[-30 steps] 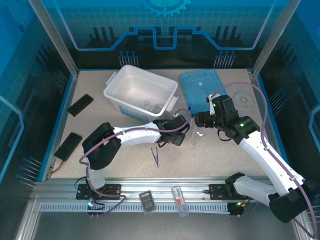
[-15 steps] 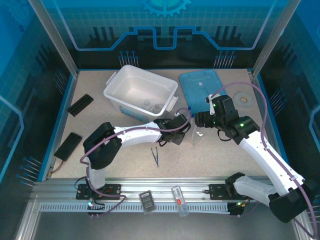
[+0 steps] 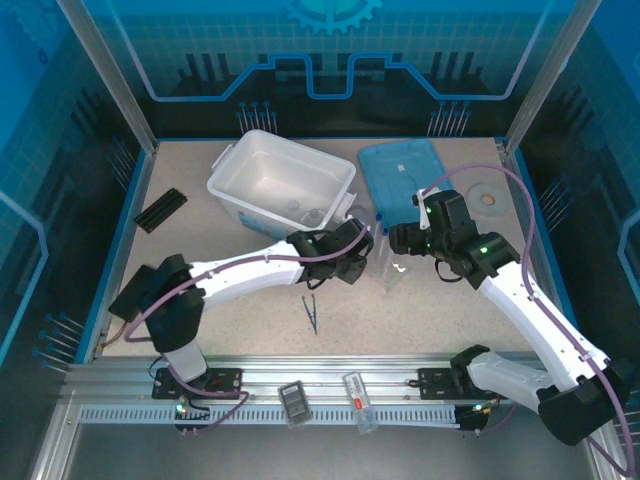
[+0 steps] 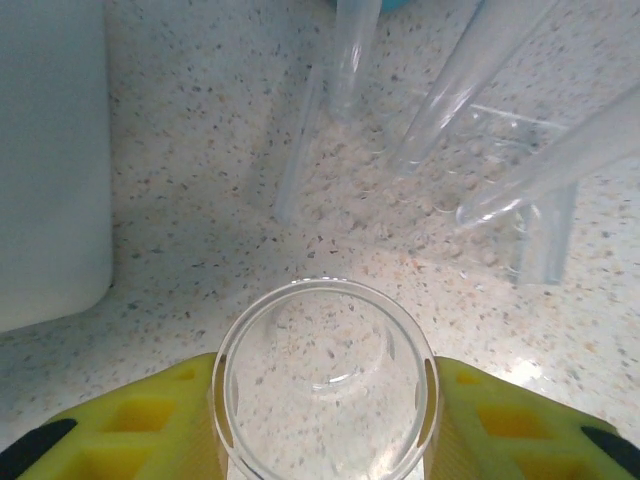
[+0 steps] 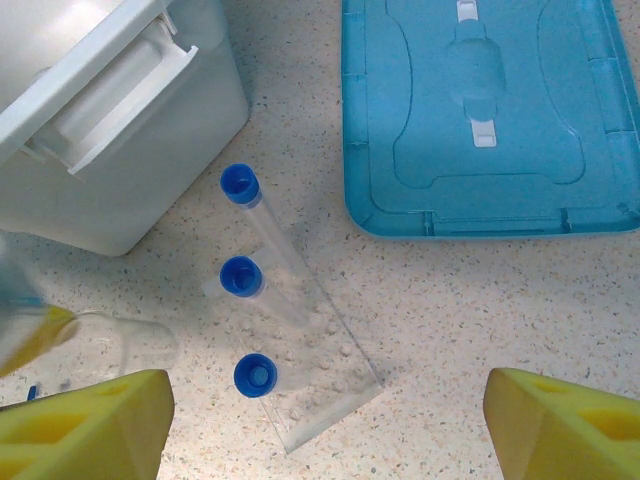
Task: Organize the chemistry lab equipment
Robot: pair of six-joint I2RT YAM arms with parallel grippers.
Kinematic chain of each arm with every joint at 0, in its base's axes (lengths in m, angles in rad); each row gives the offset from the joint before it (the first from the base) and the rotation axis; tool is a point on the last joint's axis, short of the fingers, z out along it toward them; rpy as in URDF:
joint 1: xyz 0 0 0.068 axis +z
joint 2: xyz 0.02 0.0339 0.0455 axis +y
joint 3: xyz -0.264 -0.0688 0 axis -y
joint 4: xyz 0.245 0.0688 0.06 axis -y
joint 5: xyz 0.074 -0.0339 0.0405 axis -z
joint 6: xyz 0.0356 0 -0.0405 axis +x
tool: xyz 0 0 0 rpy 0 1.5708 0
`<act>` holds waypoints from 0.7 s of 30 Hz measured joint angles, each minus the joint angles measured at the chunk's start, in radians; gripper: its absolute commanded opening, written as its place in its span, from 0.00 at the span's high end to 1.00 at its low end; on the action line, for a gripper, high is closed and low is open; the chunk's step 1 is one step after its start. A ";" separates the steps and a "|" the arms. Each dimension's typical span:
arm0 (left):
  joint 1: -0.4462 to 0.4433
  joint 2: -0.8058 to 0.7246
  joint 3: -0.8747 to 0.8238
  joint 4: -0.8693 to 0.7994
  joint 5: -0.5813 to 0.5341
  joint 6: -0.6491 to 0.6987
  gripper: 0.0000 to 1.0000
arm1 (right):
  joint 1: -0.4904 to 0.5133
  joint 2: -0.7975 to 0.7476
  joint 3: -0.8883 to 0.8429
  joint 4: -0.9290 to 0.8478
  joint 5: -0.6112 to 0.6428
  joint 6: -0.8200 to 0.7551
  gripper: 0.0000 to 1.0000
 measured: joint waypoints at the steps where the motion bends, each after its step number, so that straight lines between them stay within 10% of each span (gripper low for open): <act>1: -0.001 -0.020 0.003 -0.013 0.000 0.001 0.66 | 0.000 0.000 0.000 0.000 0.000 0.000 0.18; 21: 0.090 -0.183 0.202 -0.145 0.007 0.122 0.66 | 0.000 -0.009 -0.001 0.001 -0.004 0.000 0.18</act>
